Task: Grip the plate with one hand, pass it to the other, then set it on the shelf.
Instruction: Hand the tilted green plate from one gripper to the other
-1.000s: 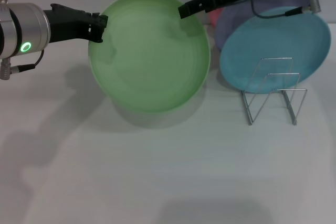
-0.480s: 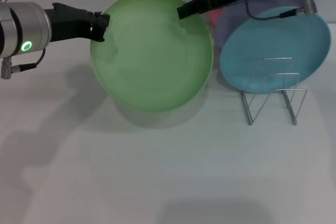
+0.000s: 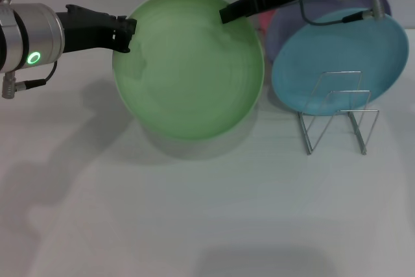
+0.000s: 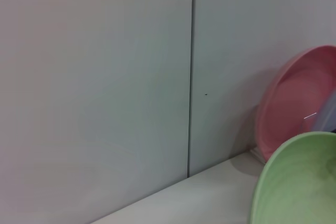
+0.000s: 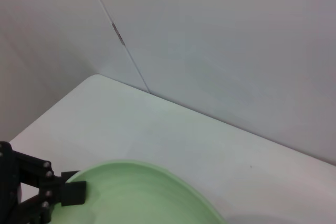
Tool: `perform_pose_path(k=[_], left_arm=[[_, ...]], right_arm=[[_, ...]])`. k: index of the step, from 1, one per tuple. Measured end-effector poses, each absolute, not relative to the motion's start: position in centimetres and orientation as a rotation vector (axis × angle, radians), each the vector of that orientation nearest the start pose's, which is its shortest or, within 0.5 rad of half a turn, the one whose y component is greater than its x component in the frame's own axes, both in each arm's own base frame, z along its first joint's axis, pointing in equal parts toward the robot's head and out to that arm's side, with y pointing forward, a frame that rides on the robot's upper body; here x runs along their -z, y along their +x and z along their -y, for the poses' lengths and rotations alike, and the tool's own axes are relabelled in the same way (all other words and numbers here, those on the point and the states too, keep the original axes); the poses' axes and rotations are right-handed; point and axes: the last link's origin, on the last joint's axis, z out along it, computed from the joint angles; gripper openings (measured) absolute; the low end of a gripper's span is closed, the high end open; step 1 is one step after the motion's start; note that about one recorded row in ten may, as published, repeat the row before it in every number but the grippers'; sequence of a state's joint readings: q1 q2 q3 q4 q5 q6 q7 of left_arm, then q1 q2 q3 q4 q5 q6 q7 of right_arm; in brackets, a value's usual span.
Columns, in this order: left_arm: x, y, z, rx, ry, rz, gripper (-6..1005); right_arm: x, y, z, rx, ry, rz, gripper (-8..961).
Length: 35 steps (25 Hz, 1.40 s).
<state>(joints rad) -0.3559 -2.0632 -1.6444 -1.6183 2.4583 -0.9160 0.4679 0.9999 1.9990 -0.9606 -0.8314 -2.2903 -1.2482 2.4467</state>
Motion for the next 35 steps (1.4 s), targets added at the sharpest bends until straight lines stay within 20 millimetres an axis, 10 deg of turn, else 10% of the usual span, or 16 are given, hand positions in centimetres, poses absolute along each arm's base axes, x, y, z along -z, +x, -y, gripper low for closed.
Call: perform_pose_path(k=[33, 35], left_arm=[[-4.7, -12.5, -37.5, 0.476, -2.297, 0.673, 42], [-4.8, -12.4, -37.5, 0.481, -2.294, 0.666, 159]], right_arm=[[-0.4, 9.3, -45.6, -0.242, -2.605, -0.861, 190], [-0.6, 9.2, -45.6, -0.241, -2.605, -0.856, 173]])
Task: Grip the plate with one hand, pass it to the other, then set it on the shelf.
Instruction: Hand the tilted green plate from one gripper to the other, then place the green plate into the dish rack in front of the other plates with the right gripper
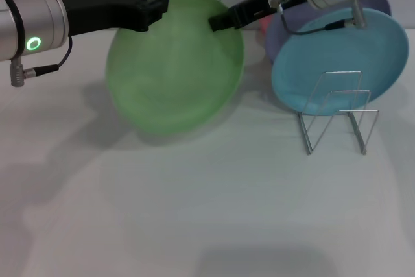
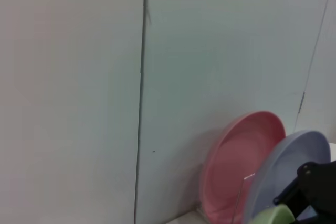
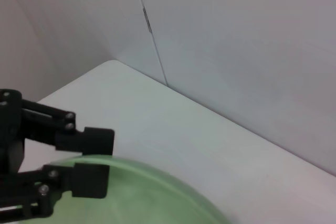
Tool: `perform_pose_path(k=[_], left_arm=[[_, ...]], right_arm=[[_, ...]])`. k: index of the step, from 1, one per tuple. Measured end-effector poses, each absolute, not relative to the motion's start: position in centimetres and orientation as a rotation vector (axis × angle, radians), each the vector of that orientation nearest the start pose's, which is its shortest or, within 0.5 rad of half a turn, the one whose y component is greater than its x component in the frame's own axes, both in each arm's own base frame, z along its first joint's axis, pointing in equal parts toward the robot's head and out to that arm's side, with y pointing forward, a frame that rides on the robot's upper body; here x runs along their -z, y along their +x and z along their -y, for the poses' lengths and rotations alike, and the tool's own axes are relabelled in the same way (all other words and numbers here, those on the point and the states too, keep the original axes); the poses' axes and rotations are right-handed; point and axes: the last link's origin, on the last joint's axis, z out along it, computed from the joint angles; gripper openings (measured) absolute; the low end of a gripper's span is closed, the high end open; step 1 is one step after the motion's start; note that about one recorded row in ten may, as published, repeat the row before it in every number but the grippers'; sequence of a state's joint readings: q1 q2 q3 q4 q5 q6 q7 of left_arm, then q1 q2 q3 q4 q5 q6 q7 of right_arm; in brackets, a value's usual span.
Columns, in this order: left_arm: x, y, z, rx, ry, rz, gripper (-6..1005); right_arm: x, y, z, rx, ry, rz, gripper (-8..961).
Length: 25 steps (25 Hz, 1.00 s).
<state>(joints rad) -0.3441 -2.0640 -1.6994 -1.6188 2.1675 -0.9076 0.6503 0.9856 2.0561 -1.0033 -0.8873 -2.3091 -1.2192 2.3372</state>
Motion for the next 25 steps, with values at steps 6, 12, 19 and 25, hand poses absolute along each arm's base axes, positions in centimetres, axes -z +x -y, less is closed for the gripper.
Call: perform_pose_path(k=[6, 12, 19, 25], left_arm=[[-5.2, -12.1, -37.5, 0.493, -2.280, 0.642, 362], [-6.0, -11.7, -37.4, 0.518, -2.241, 0.592, 605], [-7.1, -12.2, -37.1, 0.539, -2.172, 0.561, 834], [-7.6, -13.4, -36.7, 0.549, -2.071, 0.516, 856]], right_arm=[[-0.8, 9.5, -45.3, -0.224, -2.606, -0.860, 170], [-1.1, 9.9, -45.0, -0.207, -2.609, -0.862, 126], [-3.0, 9.8, -44.3, -0.163, -2.594, -0.775, 71], [-6.5, 9.4, -43.0, -0.076, -2.543, -0.609, 41]])
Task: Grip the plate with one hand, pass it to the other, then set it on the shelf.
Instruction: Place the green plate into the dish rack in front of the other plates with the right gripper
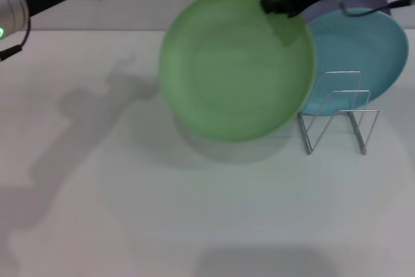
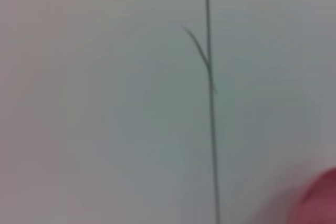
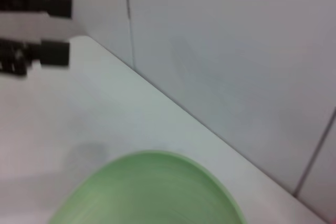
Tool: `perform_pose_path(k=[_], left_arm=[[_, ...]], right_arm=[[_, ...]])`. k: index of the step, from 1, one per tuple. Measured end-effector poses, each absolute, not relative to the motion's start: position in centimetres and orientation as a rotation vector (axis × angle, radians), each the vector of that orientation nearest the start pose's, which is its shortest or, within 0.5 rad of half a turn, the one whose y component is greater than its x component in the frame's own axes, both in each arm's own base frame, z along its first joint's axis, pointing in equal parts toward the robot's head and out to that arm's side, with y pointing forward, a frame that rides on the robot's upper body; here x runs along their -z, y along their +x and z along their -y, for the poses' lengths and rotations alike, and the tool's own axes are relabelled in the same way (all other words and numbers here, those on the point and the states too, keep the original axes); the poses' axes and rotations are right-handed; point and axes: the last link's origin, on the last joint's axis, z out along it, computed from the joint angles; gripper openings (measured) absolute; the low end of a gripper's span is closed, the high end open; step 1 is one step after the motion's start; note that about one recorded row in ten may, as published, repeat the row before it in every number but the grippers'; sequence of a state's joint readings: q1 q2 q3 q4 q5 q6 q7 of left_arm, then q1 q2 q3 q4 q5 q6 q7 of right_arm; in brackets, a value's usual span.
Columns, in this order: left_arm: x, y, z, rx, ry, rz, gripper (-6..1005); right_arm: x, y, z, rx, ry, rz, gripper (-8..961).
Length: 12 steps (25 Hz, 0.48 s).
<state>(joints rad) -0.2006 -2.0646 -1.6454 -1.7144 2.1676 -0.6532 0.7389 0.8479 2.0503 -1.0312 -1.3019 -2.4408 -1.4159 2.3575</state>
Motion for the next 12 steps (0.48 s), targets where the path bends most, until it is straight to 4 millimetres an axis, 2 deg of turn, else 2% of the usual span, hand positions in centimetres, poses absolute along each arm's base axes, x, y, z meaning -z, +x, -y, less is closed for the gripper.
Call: perform_pose_path(k=[3, 5, 8, 9, 12], left_arm=[[-8.0, -13.7, -36.4, 0.578, -1.983, 0.474, 867], [-8.1, -13.8, -36.4, 0.588, -1.959, 0.467, 867], [-8.0, -14.0, -36.3, 0.608, -1.907, 0.458, 866], [-7.9, -14.1, -36.3, 0.611, -1.894, 0.456, 866], [-7.4, -14.2, -36.3, 0.612, -1.873, 0.436, 865]], right_arm=[[-8.5, 9.1, -42.0, 0.011, -2.508, -0.482, 42], [-9.0, 9.0, -41.8, 0.034, -2.498, -0.445, 41], [-10.7, 7.9, -40.5, 0.127, -2.467, -0.257, 41], [-10.7, 7.9, -40.5, 0.127, -2.467, -0.257, 40], [-11.6, 7.1, -39.8, 0.171, -2.444, -0.112, 40]])
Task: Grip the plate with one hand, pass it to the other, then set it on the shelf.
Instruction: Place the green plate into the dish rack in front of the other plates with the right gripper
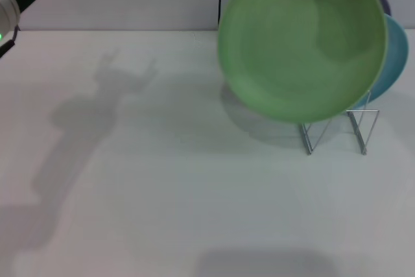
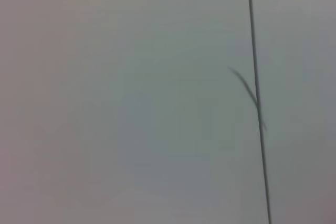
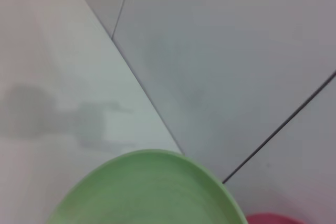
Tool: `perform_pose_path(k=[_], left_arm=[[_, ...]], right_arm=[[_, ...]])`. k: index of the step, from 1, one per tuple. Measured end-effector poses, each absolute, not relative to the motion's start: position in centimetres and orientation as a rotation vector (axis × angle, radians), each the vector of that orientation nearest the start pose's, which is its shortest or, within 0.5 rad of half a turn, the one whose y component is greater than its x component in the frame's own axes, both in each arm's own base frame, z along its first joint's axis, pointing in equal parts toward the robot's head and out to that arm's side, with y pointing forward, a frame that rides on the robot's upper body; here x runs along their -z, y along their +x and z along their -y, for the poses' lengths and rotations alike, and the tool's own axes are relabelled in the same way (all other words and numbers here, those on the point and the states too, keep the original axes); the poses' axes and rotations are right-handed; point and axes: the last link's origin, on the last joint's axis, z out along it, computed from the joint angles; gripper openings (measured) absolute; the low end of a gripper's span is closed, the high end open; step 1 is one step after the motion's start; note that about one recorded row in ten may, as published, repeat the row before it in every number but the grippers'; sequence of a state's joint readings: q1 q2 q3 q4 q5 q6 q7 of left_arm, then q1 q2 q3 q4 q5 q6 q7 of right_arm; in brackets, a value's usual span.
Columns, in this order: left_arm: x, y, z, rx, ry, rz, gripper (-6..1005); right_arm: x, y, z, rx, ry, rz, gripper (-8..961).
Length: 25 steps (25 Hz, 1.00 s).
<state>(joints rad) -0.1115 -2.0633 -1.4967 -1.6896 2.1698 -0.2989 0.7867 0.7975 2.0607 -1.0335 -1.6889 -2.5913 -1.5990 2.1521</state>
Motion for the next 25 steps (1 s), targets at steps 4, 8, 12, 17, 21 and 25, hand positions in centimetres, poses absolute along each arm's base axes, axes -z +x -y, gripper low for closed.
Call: perform_pose_path(k=[4, 8, 12, 17, 21, 25], left_arm=[[-6.6, -14.3, -36.1, 0.610, -1.860, 0.421, 862], [-5.7, -14.8, -36.1, 0.608, -1.854, 0.433, 860], [-5.3, -14.8, -36.0, 0.615, -1.853, 0.442, 859], [-5.0, -14.8, -36.0, 0.623, -1.850, 0.448, 859], [-4.2, -15.0, -35.8, 0.618, -1.859, 0.456, 859], [-3.8, -15.0, -35.7, 0.617, -1.865, 0.460, 859]], right_arm=[[-12.2, 6.9, -39.0, 0.255, -2.425, 0.081, 41], [-12.5, 7.1, -38.5, 0.309, -2.403, 0.235, 42], [-13.1, 7.5, -38.1, 0.350, -2.368, 0.336, 42], [-13.8, 8.1, -37.5, 0.396, -2.311, 0.461, 41], [-13.7, 8.3, -37.2, 0.427, -2.300, 0.539, 40], [-13.5, 8.2, -37.2, 0.435, -2.302, 0.569, 40]])
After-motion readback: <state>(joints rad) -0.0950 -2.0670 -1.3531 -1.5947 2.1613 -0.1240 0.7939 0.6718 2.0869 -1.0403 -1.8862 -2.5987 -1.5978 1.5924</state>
